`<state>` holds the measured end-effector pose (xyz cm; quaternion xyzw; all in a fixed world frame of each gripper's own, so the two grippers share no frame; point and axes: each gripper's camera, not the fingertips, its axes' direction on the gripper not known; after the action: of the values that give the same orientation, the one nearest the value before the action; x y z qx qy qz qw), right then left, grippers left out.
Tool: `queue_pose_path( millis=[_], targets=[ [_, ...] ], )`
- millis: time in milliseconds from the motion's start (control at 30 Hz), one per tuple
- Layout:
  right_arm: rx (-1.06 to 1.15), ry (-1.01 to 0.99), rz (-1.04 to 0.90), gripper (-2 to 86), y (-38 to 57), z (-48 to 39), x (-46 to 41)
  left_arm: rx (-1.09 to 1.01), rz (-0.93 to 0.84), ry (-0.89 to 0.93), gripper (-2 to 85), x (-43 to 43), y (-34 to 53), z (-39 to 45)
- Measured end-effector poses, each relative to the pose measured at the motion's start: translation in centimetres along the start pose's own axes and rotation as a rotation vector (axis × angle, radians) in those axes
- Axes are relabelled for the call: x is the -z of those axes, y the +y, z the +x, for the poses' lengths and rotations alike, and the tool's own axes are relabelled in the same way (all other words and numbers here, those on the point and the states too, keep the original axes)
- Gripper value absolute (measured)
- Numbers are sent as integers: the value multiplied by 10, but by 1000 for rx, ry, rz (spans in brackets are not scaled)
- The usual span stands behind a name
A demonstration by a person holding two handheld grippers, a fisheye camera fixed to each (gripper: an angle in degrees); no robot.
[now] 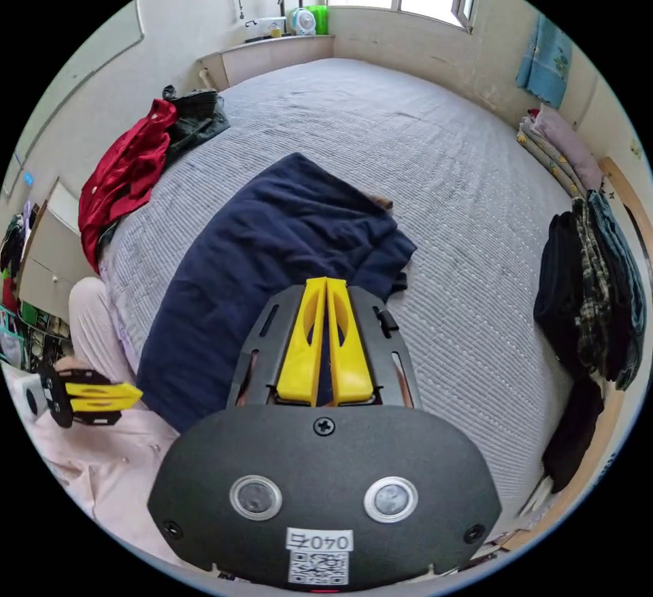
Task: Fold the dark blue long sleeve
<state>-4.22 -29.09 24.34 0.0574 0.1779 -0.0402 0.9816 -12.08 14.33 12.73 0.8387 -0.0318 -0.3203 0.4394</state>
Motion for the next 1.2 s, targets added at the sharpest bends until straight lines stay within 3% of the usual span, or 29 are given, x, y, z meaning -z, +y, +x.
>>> queue_pose_path(
  millis=[100,233,333,400,500,633,767,1000,1200],
  targets=[
    [43,-48,-20,-10,74,-48,0,32,-39,-82,-9,-9,1,-8],
    [-71,89,-70,-10,154,-70,-19,-1,-167,-144,-9,-36,1,2],
    [-207,-36,-9,-10,192,-45,-29,58,-159,-138,-9,-44,6,0],
    [-276,-131,-33,-10,195,-28,-30,-3,-202,-131,-9,-38,-4,0],
    [-325,20,15,-10,198,-10,-9,-5,-168,-169,-9,-12,-15,-15],
    [-215,90,150,-10,172,-15,4,-16,-98,-259,-9,-7,-45,-45],
    [-64,112,118,-10,117,-44,-39,-74,-87,-371,-9,-45,-104,-72],
    [93,173,99,-10,126,-83,-59,-19,-70,111,-9,-120,-233,-161],
    [184,-65,96,-10,188,-107,-71,28,-254,173,-9,-233,-304,-213]
  ],
)
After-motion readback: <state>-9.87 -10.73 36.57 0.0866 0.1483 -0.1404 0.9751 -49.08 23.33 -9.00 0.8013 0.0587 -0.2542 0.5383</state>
